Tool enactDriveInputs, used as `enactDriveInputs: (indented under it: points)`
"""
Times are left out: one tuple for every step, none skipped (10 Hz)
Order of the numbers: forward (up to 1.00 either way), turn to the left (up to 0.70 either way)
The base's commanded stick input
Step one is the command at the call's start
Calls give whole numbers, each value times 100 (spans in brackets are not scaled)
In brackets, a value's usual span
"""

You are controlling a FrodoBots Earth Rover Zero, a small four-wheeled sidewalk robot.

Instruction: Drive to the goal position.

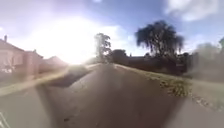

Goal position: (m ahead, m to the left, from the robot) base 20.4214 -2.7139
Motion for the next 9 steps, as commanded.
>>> enactDriveInputs:
  points:
    - [100, 0]
    - [100, 0]
    - [100, 0]
    - [100, 0]
    - [100, 0]
    - [100, 0]
    - [100, 0]
    - [100, 0]
    - [100, 0]
